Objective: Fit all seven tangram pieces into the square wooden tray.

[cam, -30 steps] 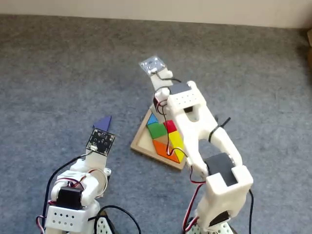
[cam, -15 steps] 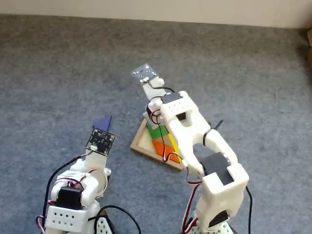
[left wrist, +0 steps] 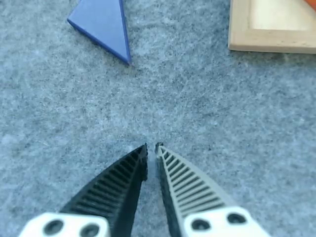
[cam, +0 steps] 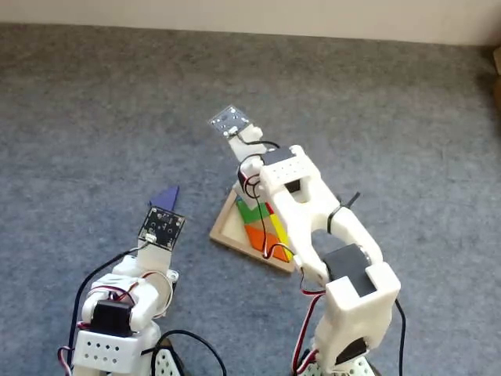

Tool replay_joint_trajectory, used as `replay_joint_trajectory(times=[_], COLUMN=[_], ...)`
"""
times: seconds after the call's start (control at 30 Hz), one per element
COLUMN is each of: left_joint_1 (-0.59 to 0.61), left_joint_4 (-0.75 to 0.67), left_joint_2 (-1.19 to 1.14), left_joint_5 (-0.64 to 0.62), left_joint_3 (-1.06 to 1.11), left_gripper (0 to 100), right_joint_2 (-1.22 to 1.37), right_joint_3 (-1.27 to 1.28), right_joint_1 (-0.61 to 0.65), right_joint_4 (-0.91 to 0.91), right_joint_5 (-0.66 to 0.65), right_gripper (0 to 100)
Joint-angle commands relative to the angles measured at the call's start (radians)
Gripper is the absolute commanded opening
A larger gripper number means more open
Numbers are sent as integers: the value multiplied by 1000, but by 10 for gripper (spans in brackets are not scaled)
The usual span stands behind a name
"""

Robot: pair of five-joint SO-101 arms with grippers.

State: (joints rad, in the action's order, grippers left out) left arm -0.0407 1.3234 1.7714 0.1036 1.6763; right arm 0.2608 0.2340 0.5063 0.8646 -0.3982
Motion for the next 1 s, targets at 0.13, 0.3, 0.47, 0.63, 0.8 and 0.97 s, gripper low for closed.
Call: replay_joint_trajectory(times=[0.13,0.3,0.47,0.63,0.8,0.97], left_joint_1=[-10,-10,-10,-5,-5,-5], left_joint_4=[3,3,3,3,3,3], left_joint_2=[58,58,58,56,54,54], left_joint_5=[0,0,0,0,0,0], left_joint_3=[21,21,21,21,21,21], left_gripper=[51,51,51,51,51,51], right_joint_2=[-21,-147,-320,-461,-616,-828], right_joint_3=[-10,-30,93,162,272,360], right_joint_1=[-38,-70,-71,-77,-105,-140], right_joint_4=[16,18,10,-13,-82,-128], right_joint_5=[-8,-3,-3,64,126,221], right_gripper=[6,6,5,5,5,5])
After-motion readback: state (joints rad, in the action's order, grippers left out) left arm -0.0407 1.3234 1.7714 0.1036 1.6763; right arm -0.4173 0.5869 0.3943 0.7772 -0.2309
